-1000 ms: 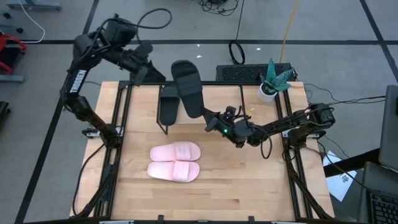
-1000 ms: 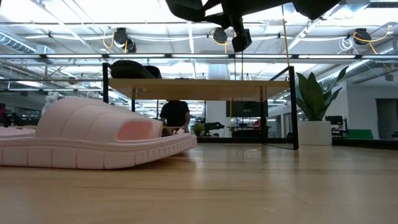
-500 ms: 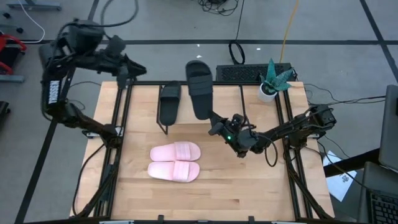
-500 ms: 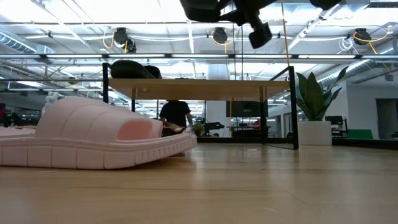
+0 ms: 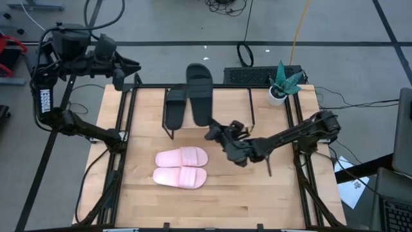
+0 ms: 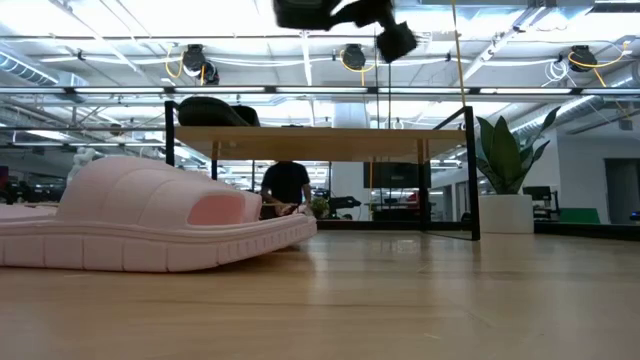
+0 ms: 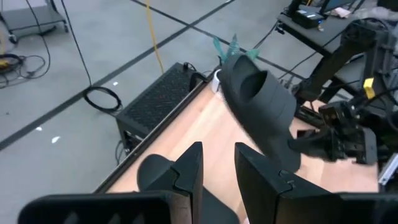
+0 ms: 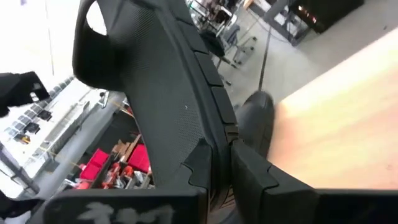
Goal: Pick and place slides into the shelf
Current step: Put the black slide on the shelf
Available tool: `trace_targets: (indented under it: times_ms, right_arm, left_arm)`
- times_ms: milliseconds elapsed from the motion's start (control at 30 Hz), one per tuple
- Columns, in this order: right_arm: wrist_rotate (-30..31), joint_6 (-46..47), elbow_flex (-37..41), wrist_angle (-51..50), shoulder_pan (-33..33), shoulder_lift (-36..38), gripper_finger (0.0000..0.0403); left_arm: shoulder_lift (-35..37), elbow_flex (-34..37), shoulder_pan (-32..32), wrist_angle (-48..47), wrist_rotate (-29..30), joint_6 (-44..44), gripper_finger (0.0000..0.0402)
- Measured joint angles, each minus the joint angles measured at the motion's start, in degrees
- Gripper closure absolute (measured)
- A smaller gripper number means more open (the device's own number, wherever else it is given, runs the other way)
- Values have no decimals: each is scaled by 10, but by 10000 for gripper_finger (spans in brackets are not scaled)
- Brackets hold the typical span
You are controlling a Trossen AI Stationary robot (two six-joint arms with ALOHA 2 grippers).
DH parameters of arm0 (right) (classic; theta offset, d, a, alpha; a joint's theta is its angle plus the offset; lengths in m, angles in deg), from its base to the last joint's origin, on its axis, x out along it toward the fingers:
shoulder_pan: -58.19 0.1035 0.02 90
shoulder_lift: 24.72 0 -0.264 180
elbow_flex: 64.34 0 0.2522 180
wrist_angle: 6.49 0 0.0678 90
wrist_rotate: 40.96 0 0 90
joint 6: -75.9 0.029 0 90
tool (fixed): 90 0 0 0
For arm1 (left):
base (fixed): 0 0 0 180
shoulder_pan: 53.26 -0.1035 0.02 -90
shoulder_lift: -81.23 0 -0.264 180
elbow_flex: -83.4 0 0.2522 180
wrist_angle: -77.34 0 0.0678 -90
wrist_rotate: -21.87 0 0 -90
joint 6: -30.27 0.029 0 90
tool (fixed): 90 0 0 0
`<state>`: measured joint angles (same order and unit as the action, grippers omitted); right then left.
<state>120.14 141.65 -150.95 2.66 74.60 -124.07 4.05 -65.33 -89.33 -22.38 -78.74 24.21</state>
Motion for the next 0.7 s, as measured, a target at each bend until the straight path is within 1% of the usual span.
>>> trace_targets:
  times_ms: [100,233,300,367,433,533,700]
  right_arm:
    - [-14,26,-26,-10,-11,-36,377]
    - [-40,122,-30,-46,-22,-62,377]
    - [-41,170,-30,-71,-22,-70,377]
    - [-39,200,-30,-83,-21,-72,377]
    - [-43,220,-30,-86,-20,-72,377]
    - [-74,245,-30,-95,-22,-72,377]
    - [-116,337,-30,-161,-23,-72,377]
  left_arm:
    - [0,0,0,0,7,11,314]
    - [0,0,0,0,8,41,314]
    - [0,0,0,-1,8,48,314]
    - [0,0,0,-6,18,49,314]
    - [0,0,0,-10,38,57,314]
    - [0,0,0,-12,74,86,314]
    - [0,0,0,-8,152,112,314]
